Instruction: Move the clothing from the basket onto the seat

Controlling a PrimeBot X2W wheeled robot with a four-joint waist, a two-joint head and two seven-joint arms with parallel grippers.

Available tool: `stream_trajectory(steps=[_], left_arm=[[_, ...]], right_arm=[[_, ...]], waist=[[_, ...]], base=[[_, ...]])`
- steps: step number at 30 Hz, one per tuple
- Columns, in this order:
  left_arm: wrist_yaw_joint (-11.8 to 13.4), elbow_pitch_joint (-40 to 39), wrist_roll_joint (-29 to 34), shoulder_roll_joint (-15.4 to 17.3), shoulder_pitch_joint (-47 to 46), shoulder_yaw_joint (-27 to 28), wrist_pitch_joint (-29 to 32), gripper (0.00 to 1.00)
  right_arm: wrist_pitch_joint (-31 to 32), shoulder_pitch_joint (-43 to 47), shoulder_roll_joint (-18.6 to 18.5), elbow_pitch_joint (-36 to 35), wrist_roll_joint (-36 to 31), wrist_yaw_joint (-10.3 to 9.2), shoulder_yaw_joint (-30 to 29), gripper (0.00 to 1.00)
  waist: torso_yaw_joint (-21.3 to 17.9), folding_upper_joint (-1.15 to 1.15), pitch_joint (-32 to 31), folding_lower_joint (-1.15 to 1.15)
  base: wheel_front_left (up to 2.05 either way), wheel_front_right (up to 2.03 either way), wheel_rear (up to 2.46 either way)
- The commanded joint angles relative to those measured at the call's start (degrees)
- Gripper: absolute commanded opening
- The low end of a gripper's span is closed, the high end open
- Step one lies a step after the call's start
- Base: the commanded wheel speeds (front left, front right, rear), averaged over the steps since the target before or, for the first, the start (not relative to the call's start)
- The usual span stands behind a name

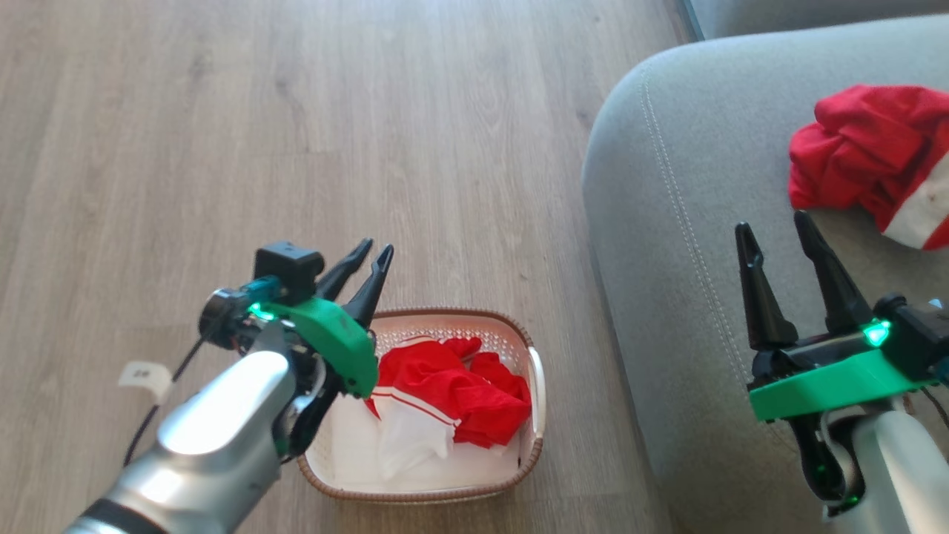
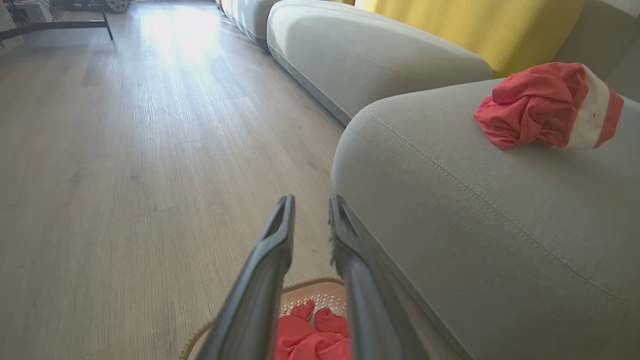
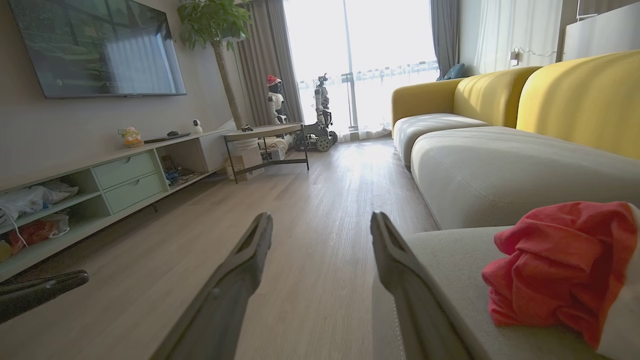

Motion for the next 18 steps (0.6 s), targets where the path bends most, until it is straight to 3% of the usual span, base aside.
stream_trajectory(steps=[1, 5, 9, 18], left_arm=[[1.4, -3.7, -0.5, 3.5, -1.5, 2.9, -0.1, 0.39], [4.6, -10.2, -1.4, 7.2, 0.1, 4.9, 0.5, 0.52], [8.8, -18.0, -2.3, 12.0, 2.5, 7.3, 1.2, 1.0], [14.7, -28.1, -4.0, 18.1, 7.6, 11.0, 1.3, 1.0]], right_arm=[[-0.2, -0.3, -1.5, -1.9, 0.5, 0.41, 0.4, 1.0], [0.1, 0.6, -1.8, -2.3, 0.6, 0.41, 0.0, 1.0], [0.6, 1.5, -1.9, -3.2, 0.5, 0.41, -0.4, 1.0], [1.6, 3.0, -1.8, -4.7, 0.3, 0.41, -1.1, 1.0]], waist=[[0.9, 0.0, -1.0, 0.0], [1.9, 0.0, -2.1, 0.0], [2.7, 0.0, -2.9, 0.0], [3.3, 0.0, -4.3, 0.0]], base=[[0.0, 0.0, 0.0], [0.0, 0.0, 0.0], [0.0, 0.0, 0.0], [0.0, 0.0, 0.0]])
